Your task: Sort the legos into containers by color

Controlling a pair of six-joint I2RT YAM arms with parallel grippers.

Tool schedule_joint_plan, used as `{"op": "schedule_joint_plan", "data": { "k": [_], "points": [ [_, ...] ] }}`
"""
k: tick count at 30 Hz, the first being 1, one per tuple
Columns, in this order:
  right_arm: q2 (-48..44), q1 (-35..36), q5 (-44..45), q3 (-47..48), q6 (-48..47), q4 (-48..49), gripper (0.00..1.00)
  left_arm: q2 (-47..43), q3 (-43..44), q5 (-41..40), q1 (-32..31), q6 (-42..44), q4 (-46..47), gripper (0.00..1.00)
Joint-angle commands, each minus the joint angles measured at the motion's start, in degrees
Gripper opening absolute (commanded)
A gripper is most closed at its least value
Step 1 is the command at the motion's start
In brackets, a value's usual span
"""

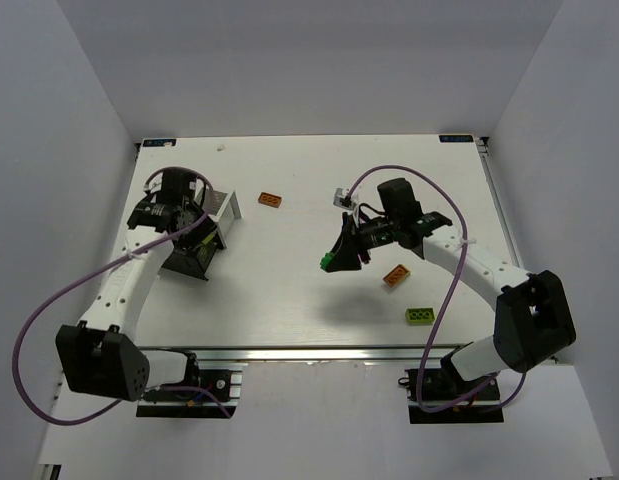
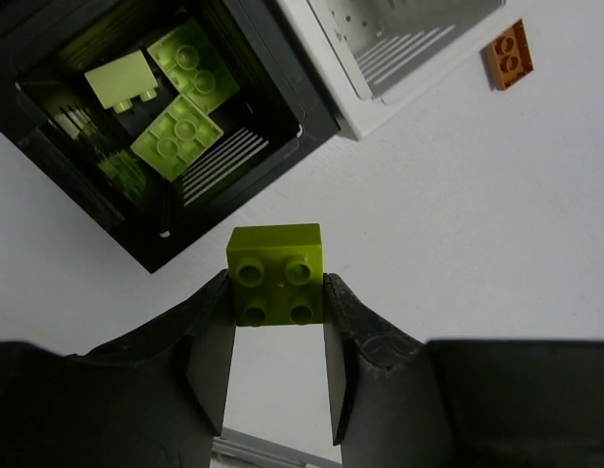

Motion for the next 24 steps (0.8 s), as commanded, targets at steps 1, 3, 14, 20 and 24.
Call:
{"op": "schedule_joint_plan", "data": {
  "k": [1,3,14,20,24],
  "points": [
    [-1.66,-0.14,-1.59,-0.53,-0.18,1.47,0.00,1.62,3.92,-1.95,1.83,1.49,0.87,0.00],
    [-1.57,-0.14,-1.76,-0.71,-0.18,1.65,0.00,2.23,5.33,-2.57,3.32,2.46,0.96,0.00],
    [-0.61,-0.14,-1.76,-0.71,0.26,2.00,0.00,5.05,7.26,-3.28,6.67,5.54,1.66,0.00],
    [-0.60,-0.14,-1.85,-0.71,0.26,2.09,0.00,5.14,7.88,-6.17,6.67,5.71,4.38,0.00],
    [-0.60,-0.14,-1.85,-0.89,0.17,2.00,0.00,5.75,7.44,-6.44,6.67,5.89,6.40,0.00]
  ]
}}
